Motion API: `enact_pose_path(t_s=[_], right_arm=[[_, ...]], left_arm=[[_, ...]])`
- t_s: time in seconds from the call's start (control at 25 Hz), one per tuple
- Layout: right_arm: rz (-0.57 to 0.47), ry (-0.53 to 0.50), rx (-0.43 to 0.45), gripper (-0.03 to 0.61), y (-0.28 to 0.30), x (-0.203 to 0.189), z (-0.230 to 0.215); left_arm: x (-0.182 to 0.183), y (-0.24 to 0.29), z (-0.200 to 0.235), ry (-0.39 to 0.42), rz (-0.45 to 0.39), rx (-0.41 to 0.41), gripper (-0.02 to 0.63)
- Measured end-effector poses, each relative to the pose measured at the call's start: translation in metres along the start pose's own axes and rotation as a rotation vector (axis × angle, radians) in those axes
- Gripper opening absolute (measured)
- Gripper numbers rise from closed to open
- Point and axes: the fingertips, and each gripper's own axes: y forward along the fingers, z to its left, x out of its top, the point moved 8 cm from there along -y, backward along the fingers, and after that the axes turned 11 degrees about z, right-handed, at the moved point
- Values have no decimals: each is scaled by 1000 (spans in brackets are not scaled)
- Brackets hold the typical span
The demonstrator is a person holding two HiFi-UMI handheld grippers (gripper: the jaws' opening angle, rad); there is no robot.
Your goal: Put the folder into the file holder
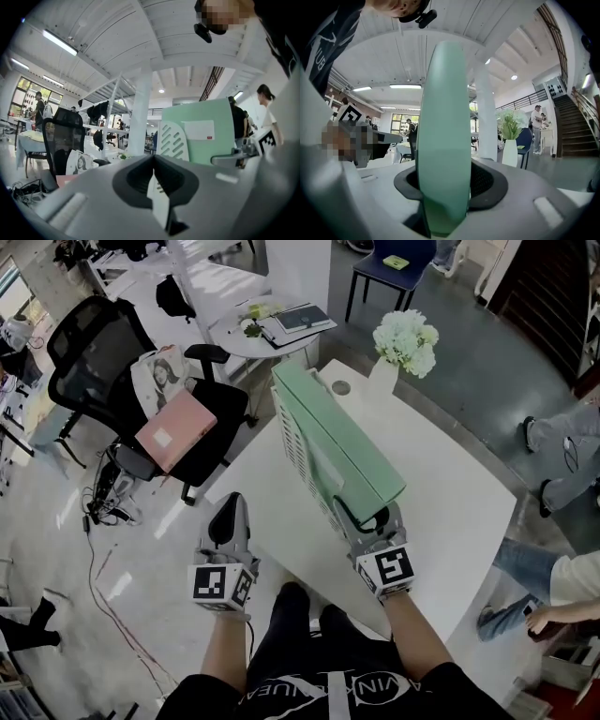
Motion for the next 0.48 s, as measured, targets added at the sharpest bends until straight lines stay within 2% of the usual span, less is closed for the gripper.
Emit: enact_pose_path(t_s=[0.48], right_arm=[[104, -45, 44, 233, -4, -4, 1]], left_arm=[[2, -7, -1, -2, 1, 8, 0]])
